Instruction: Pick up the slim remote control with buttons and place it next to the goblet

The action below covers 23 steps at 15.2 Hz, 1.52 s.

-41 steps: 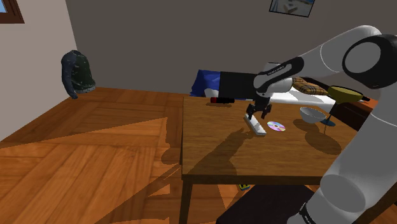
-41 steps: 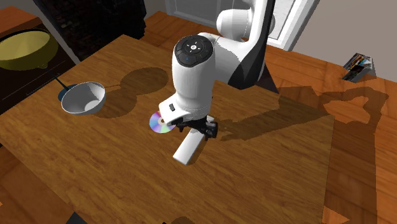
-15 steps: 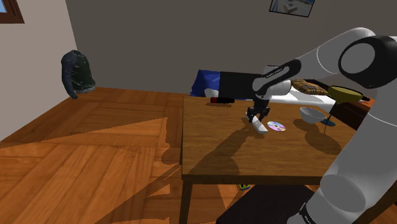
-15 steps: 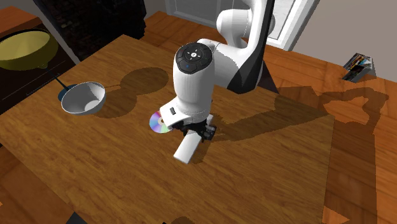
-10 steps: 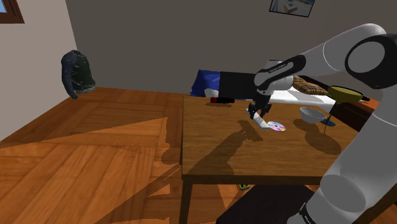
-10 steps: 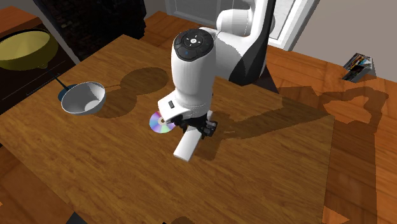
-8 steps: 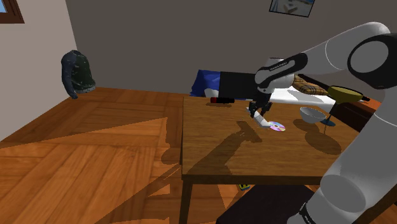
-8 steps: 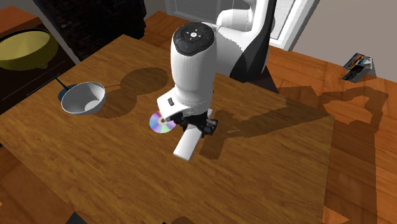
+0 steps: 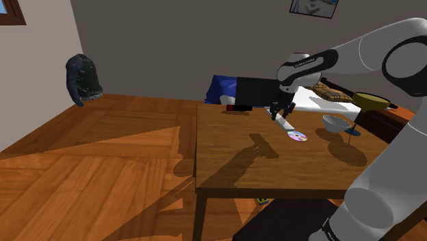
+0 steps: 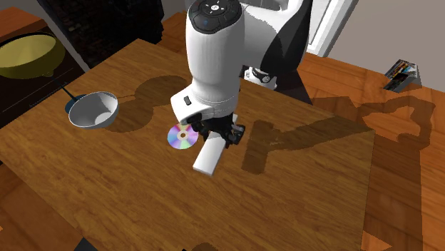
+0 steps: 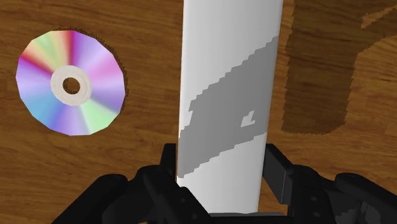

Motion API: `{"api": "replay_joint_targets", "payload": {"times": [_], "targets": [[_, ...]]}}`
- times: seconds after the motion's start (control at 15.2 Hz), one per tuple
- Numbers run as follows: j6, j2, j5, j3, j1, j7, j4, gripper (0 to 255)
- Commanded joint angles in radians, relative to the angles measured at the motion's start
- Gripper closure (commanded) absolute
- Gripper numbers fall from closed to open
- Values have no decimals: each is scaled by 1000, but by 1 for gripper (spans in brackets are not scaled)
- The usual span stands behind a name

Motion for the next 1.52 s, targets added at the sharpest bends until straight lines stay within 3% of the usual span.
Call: {"api": "replay_joint_targets", "payload": {"times": [0.0, 1.45], "targets": [[-28, -12, -4, 2, 1, 4, 16, 255], [-321, -64, -16, 10, 6, 10, 260, 255]]}}
